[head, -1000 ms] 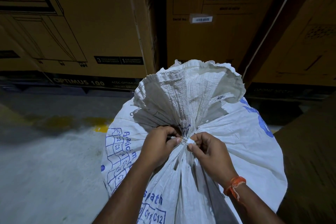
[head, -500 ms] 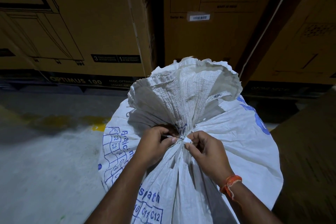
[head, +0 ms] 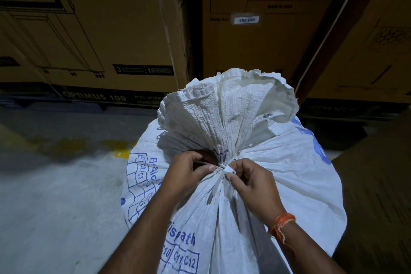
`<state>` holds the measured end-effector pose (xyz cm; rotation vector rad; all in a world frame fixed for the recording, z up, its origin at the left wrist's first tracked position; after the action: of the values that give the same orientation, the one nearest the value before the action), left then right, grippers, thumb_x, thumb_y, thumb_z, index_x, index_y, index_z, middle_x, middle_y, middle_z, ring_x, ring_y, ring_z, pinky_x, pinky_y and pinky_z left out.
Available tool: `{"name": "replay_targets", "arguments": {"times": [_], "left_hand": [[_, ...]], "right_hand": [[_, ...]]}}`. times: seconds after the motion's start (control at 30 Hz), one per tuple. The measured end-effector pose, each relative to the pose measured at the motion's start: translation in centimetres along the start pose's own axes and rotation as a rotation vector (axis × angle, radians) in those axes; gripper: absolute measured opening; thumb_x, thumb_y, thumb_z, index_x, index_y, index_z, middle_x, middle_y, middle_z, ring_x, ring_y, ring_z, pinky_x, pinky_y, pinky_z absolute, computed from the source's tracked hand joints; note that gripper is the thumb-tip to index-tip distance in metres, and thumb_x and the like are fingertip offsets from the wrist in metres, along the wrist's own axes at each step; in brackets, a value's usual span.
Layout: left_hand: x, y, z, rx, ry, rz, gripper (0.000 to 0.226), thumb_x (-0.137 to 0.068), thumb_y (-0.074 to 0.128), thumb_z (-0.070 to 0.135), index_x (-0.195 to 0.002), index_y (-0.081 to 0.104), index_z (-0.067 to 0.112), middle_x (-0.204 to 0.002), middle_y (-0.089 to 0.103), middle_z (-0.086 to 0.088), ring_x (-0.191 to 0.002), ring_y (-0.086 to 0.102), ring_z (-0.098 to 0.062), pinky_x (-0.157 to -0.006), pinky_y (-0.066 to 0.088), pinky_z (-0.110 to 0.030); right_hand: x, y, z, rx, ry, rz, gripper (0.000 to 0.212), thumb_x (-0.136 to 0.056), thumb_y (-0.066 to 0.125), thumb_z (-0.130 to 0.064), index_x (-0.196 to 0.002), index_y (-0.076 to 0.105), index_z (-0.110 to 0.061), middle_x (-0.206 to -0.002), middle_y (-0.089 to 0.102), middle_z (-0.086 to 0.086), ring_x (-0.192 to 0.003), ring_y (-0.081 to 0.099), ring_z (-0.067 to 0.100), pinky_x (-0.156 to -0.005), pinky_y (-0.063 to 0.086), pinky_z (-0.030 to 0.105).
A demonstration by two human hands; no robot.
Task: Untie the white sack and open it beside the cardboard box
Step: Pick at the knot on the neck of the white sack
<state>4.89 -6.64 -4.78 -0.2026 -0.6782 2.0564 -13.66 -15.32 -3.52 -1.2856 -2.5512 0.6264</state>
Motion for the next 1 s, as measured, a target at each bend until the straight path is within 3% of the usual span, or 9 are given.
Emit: {"name": "replay_targets", "arguments": {"times": [0.07,0.17,0.37,0.63,0.8,1.0], "left_hand": [[0.0,-0.5,-0.6,0.016,-0.018,0.013,0.028,-0.077,0.083,0.042,-0.092,0.082,0.018,-0.085,0.081,0.008,-0.084,0.076,-0.007,-0.080,0.061,-0.040],[0.0,0.0,-0.1,0.033,0.013,-0.012,0.012,-0.084,0.085,0.025,-0.091,0.083,0.015,-0.085,0.081,0.006,-0.084,0.076,-0.008,-0.080,0.061,-0.036],[-0.1,0.8,0.4,-0.024,0.033,0.008,0.020,-0.089,0.082,0.026,-0.099,0.080,0.009,-0.089,0.076,0.004,-0.084,0.070,-0.006,-0.073,0.051,-0.026],[0.1,0.7,0.6,0.000,0.042,0.002,0.015,-0.088,0.081,0.023,-0.097,0.080,0.011,-0.090,0.080,0.002,-0.088,0.074,-0.013,-0.083,0.059,-0.040],[0.1,0.7,0.8,0.051,0.034,-0.039,0.003,-0.089,0.080,0.017,-0.092,0.080,0.016,-0.090,0.081,0.005,-0.089,0.075,-0.012,-0.088,0.060,-0.042],[0.1,0.9,0.7,0.018,0.032,-0.050,0.012,-0.090,0.078,0.024,-0.099,0.083,0.017,-0.094,0.082,0.008,-0.091,0.075,-0.006,-0.089,0.060,-0.037]], "right_hand": [[-0.1,-0.1,0.0,0.004,-0.005,0.000,0.008,-0.087,0.075,-0.018,-0.088,0.071,-0.025,-0.073,0.072,-0.002,-0.066,0.065,0.010,-0.060,0.048,0.020],[-0.1,-0.1,0.0,0.010,-0.010,-0.001,0.007,-0.087,0.075,-0.019,-0.087,0.070,-0.025,-0.074,0.071,0.001,-0.067,0.064,0.015,-0.062,0.050,0.027],[-0.1,-0.2,0.1,-0.001,-0.009,-0.003,0.007,-0.087,0.075,-0.020,-0.086,0.070,-0.024,-0.074,0.071,0.003,-0.069,0.064,0.018,-0.065,0.051,0.032],[-0.1,-0.2,0.0,-0.016,0.004,0.001,0.008,-0.087,0.076,-0.018,-0.087,0.071,-0.024,-0.073,0.071,0.002,-0.064,0.063,0.013,-0.061,0.049,0.024],[-0.1,-0.1,0.1,-0.026,0.013,0.004,0.008,-0.088,0.075,-0.018,-0.087,0.071,-0.025,-0.073,0.071,0.001,-0.068,0.065,0.019,-0.064,0.052,0.032],[-0.1,-0.1,0.1,-0.039,0.017,0.003,0.009,-0.088,0.075,-0.017,-0.087,0.071,-0.025,-0.074,0.072,0.001,-0.069,0.066,0.017,-0.065,0.053,0.032]]}}
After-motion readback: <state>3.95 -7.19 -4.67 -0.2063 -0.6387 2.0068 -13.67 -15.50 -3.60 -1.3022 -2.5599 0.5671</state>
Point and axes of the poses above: each hand's wrist, its own x-axis away from the middle knuckle, its own y-axis out of the palm, z = x × y, the point moved 5 cm from there along -x, towards the middle knuckle
